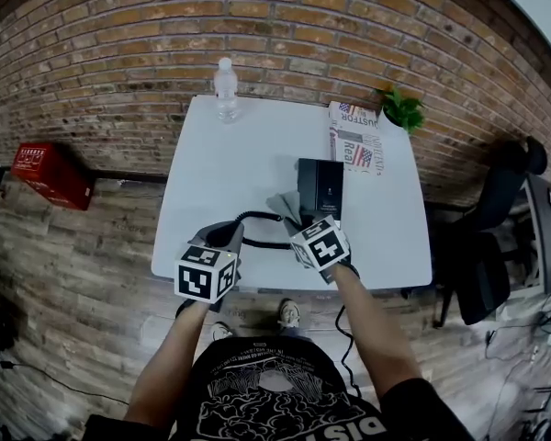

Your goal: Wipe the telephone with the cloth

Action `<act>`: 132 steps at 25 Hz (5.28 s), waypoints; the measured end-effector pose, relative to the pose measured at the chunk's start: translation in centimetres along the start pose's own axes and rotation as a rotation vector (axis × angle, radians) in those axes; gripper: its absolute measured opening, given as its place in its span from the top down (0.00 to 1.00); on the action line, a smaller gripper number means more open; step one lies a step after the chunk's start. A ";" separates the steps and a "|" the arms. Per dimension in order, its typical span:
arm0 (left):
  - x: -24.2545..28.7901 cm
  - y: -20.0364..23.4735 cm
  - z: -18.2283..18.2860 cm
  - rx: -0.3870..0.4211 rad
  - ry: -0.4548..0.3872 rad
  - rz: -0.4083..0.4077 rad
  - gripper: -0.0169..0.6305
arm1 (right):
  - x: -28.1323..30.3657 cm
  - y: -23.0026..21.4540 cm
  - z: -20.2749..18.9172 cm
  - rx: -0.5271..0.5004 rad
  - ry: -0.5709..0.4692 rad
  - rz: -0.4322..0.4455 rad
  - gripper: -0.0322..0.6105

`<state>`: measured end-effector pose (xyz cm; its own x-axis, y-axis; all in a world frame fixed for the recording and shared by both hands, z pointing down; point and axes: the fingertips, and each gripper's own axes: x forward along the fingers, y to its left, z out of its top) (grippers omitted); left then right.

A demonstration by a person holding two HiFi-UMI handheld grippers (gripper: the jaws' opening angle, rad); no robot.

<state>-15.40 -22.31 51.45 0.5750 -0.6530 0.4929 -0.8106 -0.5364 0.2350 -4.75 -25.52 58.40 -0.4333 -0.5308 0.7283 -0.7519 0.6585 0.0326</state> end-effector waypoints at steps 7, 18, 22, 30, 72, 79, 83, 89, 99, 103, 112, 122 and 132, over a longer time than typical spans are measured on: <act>0.1 -0.6 -0.7 0.014 0.019 -0.033 0.96 | -0.2 1.1 -1.3 0.043 0.004 0.000 0.93; 1.4 -0.9 -0.6 -0.001 0.022 -0.047 0.96 | -2.8 0.3 1.8 0.059 -0.112 -0.016 0.93; 2.1 -1.2 -0.2 -0.008 0.018 -0.041 0.96 | -4.7 -2.0 4.3 0.056 -0.170 -0.030 0.93; 3.5 -1.4 1.2 -0.013 0.004 -0.005 0.96 | -8.0 -8.7 8.9 0.040 -0.265 -0.089 0.93; 5.5 2.9 3.9 -0.067 -0.020 0.196 0.96 | 0.6 -12.2 10.7 -0.158 -0.032 0.154 0.93; 4.0 4.0 3.0 -0.090 -0.028 0.218 0.96 | 1.6 -9.8 11.7 -0.155 -0.049 0.180 0.93; 3.0 4.5 2.8 -0.097 -0.039 0.226 0.96 | 1.6 -8.2 12.6 -0.149 -0.079 0.186 0.93; 1.4 4.9 2.9 -0.098 -0.058 0.218 0.96 | 0.3 -6.1 14.9 -0.128 -0.167 0.156 0.93; -0.7 4.4 5.3 -0.044 -0.100 0.184 0.96 | -6.2 -3.5 16.8 -0.023 -0.355 0.084 0.93; -1.2 3.6 6.5 -0.019 -0.122 0.176 0.96 | -9.6 -3.6 15.6 -0.005 -0.403 0.006 0.93; -1.2 0.3 8.5 0.066 -0.132 0.107 0.96 | -15.5 -4.3 11.6 0.124 -0.481 -0.112 0.93; -2.4 0.9 9.3 0.055 -0.166 0.154 0.96 | -17.5 -5.1 10.1 0.165 -0.519 -0.155 0.93; -2.5 1.0 9.0 0.043 -0.165 0.161 0.96 | -16.8 -5.2 9.9 0.169 -0.508 -0.130 0.93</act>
<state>-16.61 -26.02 42.88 0.4523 -0.8086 0.3763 -0.8897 -0.4385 0.1272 1.49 -25.33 39.22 -0.4857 -0.8201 0.3024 -0.8662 0.4981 -0.0403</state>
